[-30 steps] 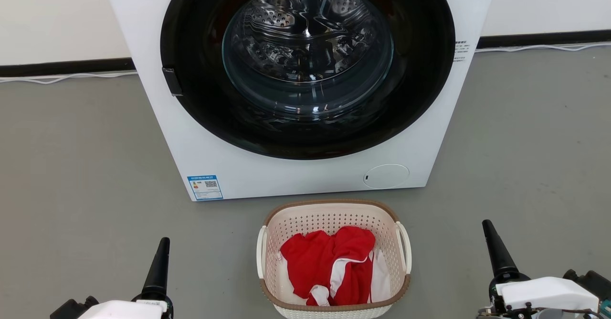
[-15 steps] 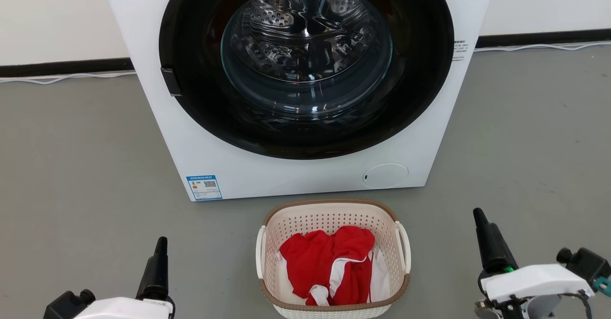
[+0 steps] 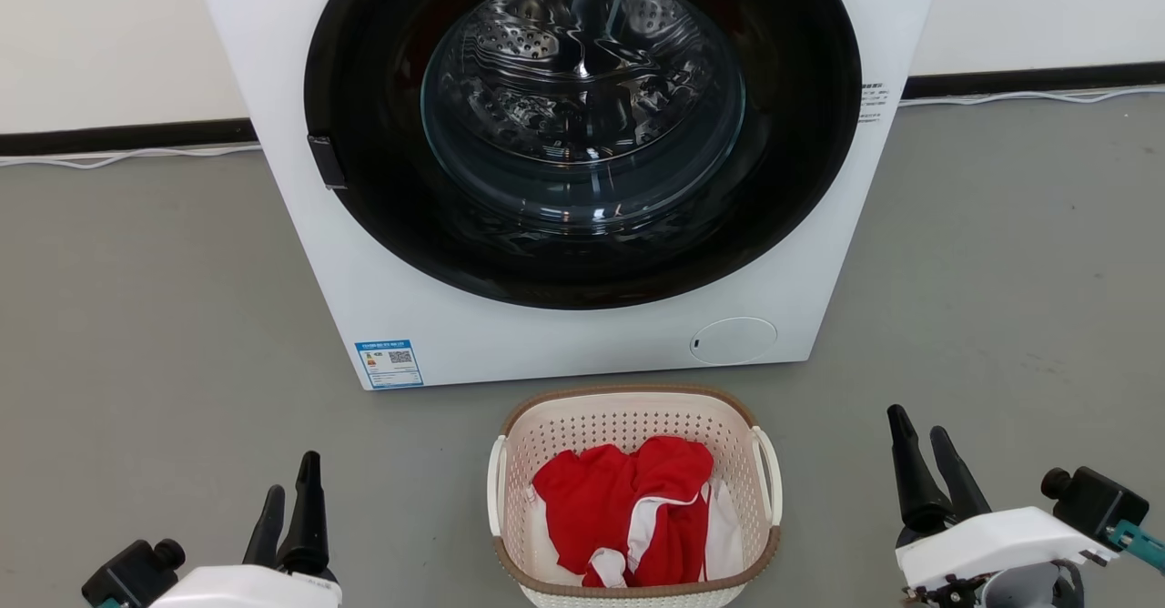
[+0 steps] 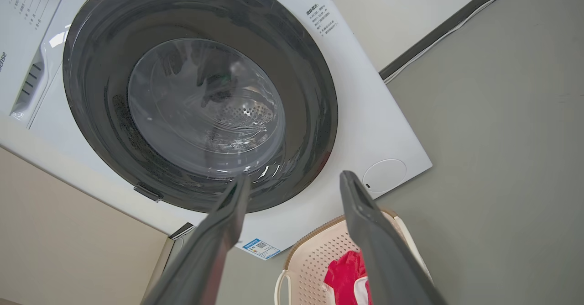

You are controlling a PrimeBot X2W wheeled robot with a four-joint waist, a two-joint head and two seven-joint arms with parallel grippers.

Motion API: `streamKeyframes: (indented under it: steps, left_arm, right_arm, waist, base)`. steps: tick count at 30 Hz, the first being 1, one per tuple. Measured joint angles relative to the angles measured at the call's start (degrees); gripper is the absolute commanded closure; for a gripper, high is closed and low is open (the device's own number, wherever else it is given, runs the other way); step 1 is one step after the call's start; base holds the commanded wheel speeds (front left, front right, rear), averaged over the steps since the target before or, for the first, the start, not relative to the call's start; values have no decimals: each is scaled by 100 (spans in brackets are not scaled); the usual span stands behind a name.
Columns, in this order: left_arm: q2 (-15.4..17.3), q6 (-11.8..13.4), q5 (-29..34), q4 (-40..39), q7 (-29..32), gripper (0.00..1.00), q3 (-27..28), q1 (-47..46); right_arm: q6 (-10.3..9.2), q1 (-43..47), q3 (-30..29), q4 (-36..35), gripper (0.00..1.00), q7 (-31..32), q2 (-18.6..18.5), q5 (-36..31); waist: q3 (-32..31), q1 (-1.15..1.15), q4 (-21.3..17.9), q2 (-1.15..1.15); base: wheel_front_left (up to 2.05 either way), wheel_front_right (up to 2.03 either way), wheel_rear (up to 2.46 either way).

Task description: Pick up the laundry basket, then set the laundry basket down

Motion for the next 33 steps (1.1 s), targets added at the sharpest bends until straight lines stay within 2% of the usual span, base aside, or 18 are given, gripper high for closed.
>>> streamKeyframes:
  steps: [19, 33]
  left_arm:
    - [13, 0, 1767, -42, -324, 0, 148, 156]
    - [21, 0, 2769, -44, -523, 0, 246, 180]
  right_arm:
    - [1, -114, 69, 347, 0, -287, -29, -1470]
    - [2, -237, 71, 517, 0, -512, -58, -2431]
  waist:
    - [-19, 0, -88, 0]
    - [5, 0, -95, 0]
  base:
    - [0, 0, 0]
    - [0, 0, 0]
